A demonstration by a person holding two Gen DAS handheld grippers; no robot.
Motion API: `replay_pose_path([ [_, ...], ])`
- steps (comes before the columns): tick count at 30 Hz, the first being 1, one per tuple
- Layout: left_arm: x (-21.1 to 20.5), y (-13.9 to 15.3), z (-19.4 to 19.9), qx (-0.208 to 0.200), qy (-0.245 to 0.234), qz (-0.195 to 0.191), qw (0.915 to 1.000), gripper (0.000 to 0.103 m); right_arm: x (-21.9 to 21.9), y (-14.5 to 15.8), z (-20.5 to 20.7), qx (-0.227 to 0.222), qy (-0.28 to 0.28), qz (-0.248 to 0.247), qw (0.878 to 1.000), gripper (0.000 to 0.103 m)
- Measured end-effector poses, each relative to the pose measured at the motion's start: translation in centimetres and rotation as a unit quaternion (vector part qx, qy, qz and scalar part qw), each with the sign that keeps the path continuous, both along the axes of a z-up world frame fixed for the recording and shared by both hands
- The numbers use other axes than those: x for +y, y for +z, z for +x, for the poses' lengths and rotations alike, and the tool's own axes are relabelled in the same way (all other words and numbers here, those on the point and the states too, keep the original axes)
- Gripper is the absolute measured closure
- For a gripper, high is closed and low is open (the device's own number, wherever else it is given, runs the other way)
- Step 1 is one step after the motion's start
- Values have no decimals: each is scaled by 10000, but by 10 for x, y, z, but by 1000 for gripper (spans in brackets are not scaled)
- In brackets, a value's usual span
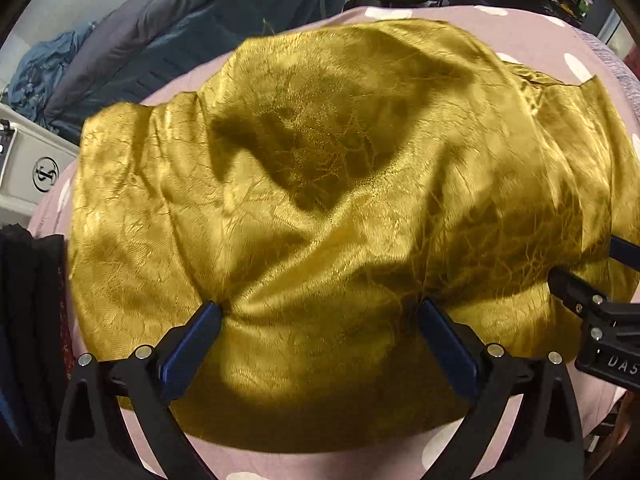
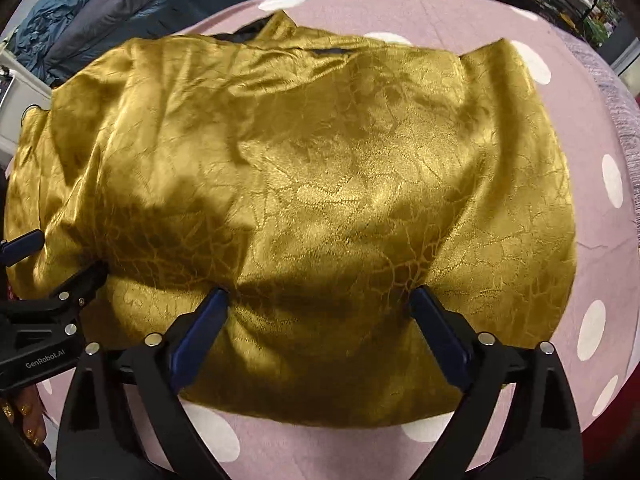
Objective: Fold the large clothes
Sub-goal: 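Press and smooth the folded jacket flat with both grippers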
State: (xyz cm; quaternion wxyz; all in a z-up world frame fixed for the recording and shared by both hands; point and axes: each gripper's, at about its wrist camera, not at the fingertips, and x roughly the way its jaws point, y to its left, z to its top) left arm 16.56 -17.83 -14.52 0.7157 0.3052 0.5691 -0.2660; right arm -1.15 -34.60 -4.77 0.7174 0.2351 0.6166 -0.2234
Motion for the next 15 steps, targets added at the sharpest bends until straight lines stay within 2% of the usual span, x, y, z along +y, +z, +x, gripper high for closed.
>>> replay_pose_path([
  [3,-8,-20,14,324,23,248,9992,5,-3,-14,8,258,35,105,9996,6],
  [6,-17,-32,23,424,-50,372,9984,5,-8,-24,15,376,-9,181,9991,5],
  [15,-31,-47,62,801,131,404,9959,4,-33,-37,39,508,-300,438,9973,4],
])
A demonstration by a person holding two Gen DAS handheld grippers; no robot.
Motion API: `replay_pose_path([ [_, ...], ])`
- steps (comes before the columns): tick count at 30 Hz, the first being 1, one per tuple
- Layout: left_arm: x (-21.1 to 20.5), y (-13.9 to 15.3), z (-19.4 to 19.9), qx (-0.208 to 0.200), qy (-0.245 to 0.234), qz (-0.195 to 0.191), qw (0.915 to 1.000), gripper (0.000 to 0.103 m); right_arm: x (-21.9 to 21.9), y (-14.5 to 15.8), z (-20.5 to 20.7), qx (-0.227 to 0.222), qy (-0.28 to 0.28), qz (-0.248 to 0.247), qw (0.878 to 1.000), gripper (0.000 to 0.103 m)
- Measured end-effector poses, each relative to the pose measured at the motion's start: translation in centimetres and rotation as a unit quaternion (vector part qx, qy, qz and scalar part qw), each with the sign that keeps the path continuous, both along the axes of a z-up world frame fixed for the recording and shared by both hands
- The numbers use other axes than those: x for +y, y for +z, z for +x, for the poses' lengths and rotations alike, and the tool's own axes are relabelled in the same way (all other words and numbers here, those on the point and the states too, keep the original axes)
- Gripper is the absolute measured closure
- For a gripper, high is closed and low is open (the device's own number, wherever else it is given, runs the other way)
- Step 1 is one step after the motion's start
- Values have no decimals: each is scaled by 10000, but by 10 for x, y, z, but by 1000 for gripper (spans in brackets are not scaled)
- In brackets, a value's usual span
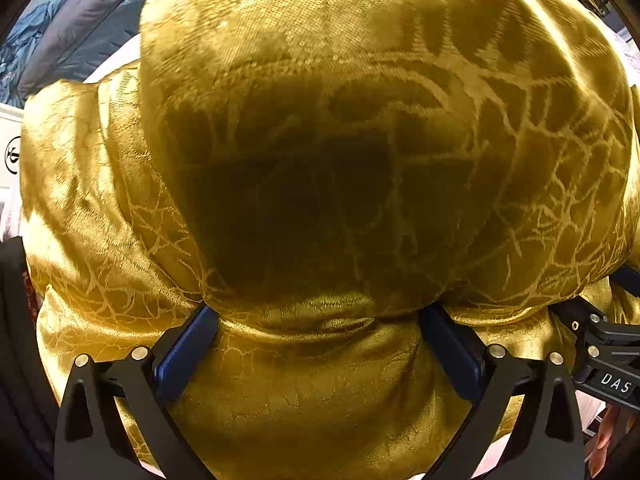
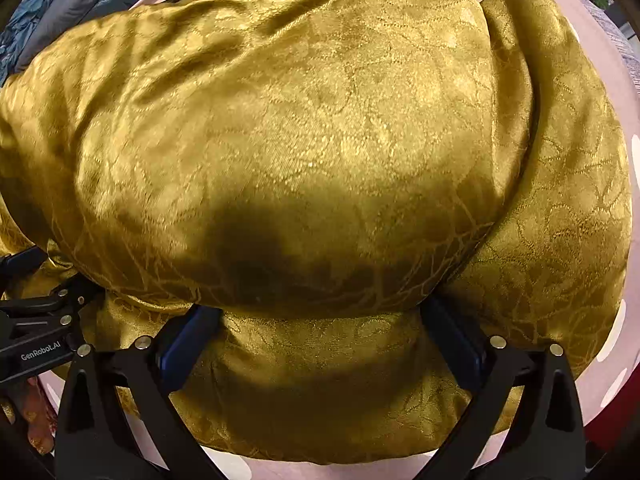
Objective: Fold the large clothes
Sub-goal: 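Press and smooth the folded jacket flat with both grippers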
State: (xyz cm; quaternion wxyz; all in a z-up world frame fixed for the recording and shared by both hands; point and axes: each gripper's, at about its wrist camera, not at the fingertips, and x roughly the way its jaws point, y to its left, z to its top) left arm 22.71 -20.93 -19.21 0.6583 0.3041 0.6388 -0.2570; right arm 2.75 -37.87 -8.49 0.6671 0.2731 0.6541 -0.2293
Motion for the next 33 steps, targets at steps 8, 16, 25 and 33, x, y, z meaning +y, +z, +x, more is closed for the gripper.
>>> replay_pose_path([
  [8,4,1,-1,-202,-78,-134,9997,4,10,3,8,-34,-13,-101,9999,4],
  [16,31,12,-39,-640,-263,-405,9968,4,40,20,-17,-168,-9,-247,9996,4],
  [25,86,52,-69,-971,-197,-1042,9896,6,77,71,-60,-735,323,-732,9941,5],
  [33,157,88,-107,-1400,149,-1286,9817,6,92,91,-131,-1001,-22,-740,9922,5],
])
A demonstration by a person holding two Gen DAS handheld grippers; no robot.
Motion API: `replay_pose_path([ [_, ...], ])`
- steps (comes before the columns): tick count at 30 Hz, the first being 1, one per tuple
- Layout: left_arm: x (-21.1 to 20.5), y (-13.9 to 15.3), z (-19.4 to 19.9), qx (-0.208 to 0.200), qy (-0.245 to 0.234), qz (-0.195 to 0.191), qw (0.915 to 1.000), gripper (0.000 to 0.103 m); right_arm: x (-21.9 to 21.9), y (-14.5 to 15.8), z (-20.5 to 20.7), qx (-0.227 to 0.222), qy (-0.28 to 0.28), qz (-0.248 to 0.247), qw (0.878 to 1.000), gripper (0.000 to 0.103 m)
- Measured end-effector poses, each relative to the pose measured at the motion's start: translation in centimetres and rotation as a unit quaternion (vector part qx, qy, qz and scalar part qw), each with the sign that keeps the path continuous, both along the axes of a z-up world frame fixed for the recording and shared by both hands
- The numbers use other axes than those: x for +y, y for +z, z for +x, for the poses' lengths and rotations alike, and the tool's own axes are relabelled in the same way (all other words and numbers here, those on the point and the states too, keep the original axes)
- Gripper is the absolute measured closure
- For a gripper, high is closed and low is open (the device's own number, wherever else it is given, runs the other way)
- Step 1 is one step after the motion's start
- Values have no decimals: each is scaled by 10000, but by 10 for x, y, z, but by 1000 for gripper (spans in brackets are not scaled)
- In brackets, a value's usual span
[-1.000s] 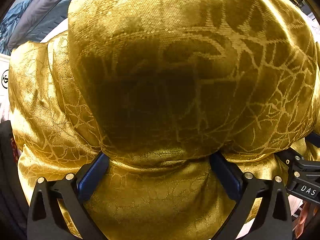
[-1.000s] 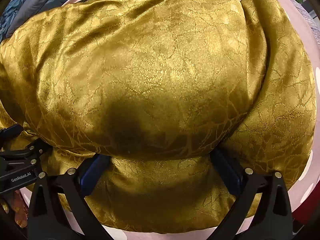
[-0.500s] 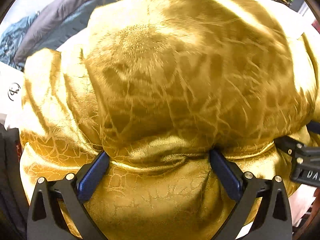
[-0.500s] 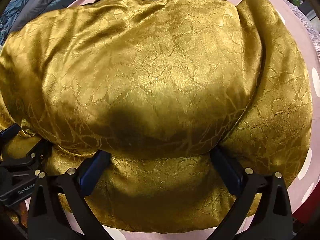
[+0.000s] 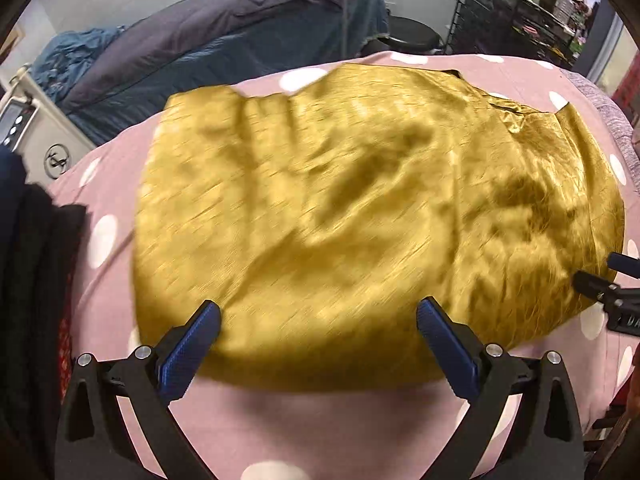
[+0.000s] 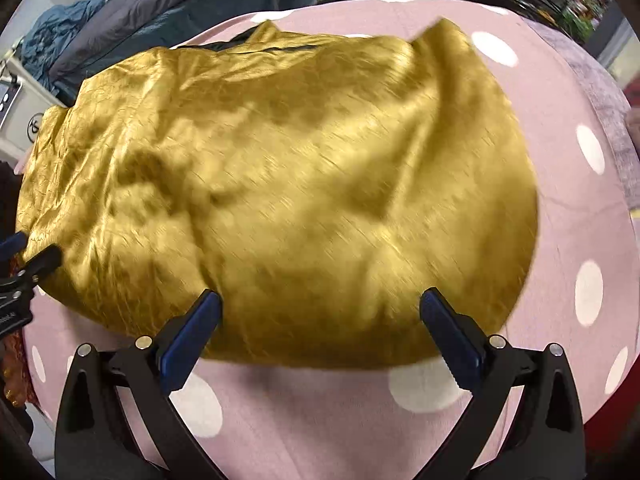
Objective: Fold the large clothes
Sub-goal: 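Release the folded jacket and withdraw both grippers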
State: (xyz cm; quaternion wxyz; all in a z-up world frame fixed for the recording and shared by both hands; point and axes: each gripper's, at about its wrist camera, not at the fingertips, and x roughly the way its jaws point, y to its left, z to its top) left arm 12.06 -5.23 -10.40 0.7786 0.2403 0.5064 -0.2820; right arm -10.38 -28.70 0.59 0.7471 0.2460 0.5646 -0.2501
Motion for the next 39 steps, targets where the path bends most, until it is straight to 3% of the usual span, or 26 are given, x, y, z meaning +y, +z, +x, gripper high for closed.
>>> replay_pose_path([
  [5,27,9,-1,362,468,0,9982,6,-22,2,-34,47,-554,216,9982,5],
  [9,52,11,3,575,767,-118,9953,6,-26,11,-37,-2,-597,178,9981,5],
  [14,61,17,-7,770,667,-508,9935,6,-5,15,-32,-18,-437,222,9988,5],
  [19,57,17,-7,805,481,-576,9939,6,31,20,-37,-38,-337,342,9988,5],
  [22,67,18,1,689,458,-557,9950,6,45,30,-49,-78,-361,259,9990,5],
  [25,86,18,27,818,533,-825,9918,6,42,40,-66,-113,-543,223,9982,5],
  [32,117,22,74,917,893,-896,9877,6,-16,35,-82,-523,-1271,538,9890,5],
  [35,129,23,77,1138,1095,-1067,9817,6,-56,35,-80,-854,-1467,675,9832,5],
  [39,137,19,66,1296,1367,-1114,9758,6,-111,12,-68,-934,-1560,1079,9774,5],
])
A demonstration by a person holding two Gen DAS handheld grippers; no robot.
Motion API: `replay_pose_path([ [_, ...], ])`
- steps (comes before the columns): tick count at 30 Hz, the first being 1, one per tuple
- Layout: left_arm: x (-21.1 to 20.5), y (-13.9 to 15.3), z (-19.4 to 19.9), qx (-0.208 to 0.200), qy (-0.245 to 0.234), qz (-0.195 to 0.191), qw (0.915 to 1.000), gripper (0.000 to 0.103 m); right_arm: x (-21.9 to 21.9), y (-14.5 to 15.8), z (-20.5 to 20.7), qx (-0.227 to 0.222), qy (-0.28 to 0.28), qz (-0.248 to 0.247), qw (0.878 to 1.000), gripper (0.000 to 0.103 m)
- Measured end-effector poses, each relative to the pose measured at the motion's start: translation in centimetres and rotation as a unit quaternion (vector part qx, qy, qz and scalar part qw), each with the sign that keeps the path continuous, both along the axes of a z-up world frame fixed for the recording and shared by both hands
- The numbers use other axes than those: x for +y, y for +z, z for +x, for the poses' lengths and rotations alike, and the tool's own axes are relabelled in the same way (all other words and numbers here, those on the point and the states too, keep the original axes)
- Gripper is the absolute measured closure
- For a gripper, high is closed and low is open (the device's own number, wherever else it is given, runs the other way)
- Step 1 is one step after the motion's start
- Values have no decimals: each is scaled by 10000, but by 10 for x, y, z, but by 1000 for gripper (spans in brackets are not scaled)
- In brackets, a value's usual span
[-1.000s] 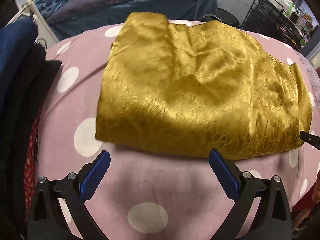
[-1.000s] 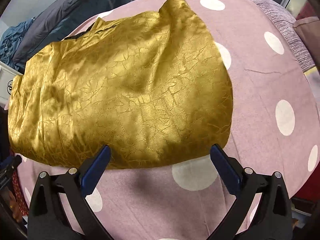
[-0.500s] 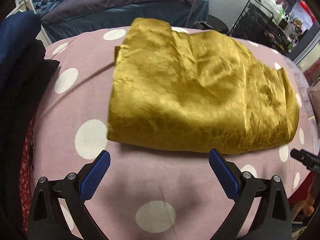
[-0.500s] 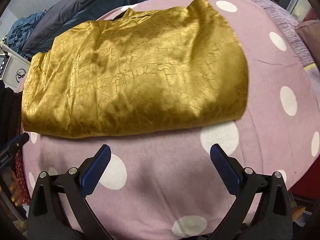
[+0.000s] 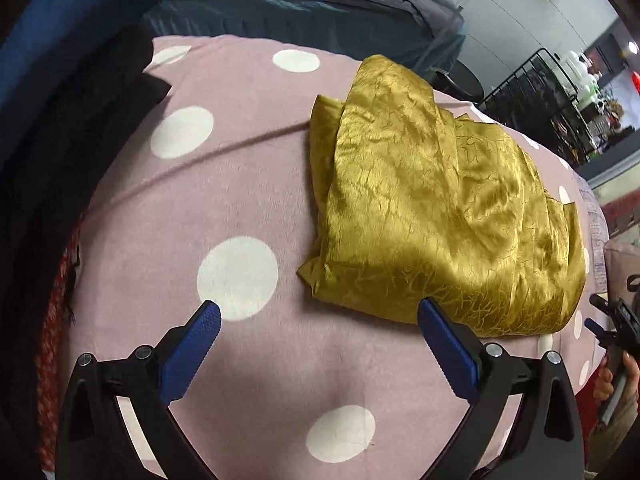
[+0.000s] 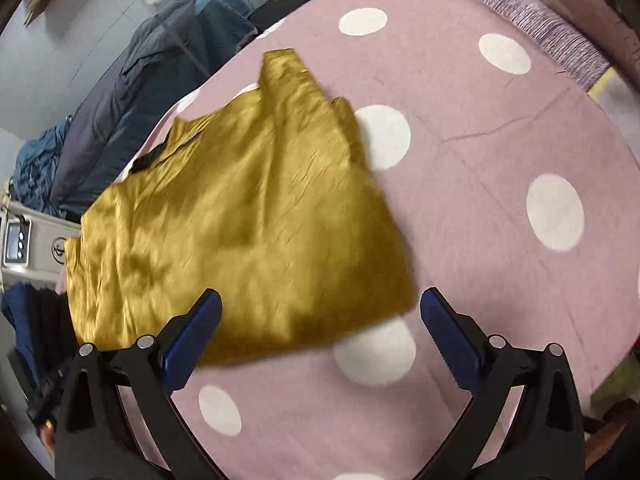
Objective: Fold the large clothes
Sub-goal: 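Release the folded jacket and withdraw both grippers, then grasp the folded gold jacket with both grippers and lift it off the bed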
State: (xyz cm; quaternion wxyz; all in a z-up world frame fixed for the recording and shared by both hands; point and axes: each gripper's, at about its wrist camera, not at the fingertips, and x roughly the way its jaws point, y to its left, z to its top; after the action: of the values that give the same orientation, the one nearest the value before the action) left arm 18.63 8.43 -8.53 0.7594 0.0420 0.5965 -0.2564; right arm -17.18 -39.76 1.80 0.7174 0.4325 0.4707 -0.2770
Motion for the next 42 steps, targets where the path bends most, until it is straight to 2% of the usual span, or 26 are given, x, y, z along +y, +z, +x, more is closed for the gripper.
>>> replay_pose_path([
  [5,-4,4,-4,248,458,-240,9984,6,-53,-37,26,-245,284,584,9976,5],
  [12,-40,24,23,258,642,-332,9970,6,-73,-78,57,-339,845,947,9913,5],
  [16,-62,16,41,333,484,-92,9982,6,-70,-75,58,-560,1020,972,9884,5],
  [18,-73,7,52,375,327,-4,9988,6,-64,-76,59,-729,1170,1257,9824,5],
  [25,-110,-41,104,527,-431,386,9969,6,-43,-78,72,-415,1422,1161,9821,5],
  [29,-124,-68,124,867,-602,76,9944,6,-43,-81,81,-326,1311,1210,9834,5],
  [31,-132,-82,126,1042,-748,56,9917,5,-44,-82,85,-349,1259,1233,9837,5],
  [36,-138,-88,129,947,-826,-9,9921,5,-45,-84,106,-296,1222,1155,9853,5],
  [38,-138,-87,130,932,-816,-37,9923,10,-43,-82,112,-234,1207,1048,9869,8],
  [39,-138,-84,129,921,-805,-92,9924,21,-42,-80,111,-227,1211,996,9874,12],
  [40,-139,-82,127,987,-799,-220,9917,37,-40,-78,115,-245,1212,1001,9873,27],
  [41,-137,-79,126,1042,-761,-303,9912,42,-39,-76,117,-289,1199,1080,9865,46],
  [42,-136,-76,125,1072,-745,-359,9908,55,-35,-74,121,-369,1192,1174,9852,53],
])
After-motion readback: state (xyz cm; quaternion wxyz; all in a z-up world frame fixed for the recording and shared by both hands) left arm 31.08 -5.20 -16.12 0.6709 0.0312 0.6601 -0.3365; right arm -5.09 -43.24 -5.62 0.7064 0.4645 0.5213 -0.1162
